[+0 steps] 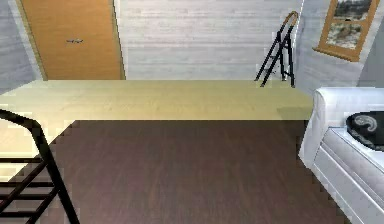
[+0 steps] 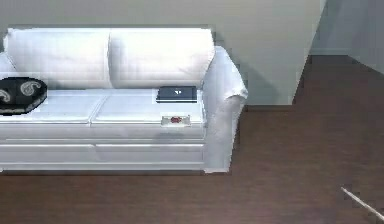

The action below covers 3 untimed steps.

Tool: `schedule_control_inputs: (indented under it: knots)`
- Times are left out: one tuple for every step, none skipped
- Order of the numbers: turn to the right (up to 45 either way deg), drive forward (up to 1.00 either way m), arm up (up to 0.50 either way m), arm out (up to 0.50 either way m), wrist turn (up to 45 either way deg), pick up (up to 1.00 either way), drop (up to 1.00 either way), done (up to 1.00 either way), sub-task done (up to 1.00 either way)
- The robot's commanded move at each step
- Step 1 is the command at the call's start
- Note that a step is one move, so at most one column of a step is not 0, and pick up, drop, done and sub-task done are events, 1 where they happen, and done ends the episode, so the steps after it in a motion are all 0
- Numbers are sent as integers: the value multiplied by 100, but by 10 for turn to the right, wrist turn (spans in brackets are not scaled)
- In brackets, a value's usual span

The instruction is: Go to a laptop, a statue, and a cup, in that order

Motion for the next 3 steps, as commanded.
schedule_control_inputs:
  knots:
    - [0, 85, 0, 0, 0, 0, 0, 0, 0]
    - [-390, 0, 0, 0, 0, 0, 0, 0, 0]
    - [0, 45, 0, 0, 0, 0, 0, 0, 0]
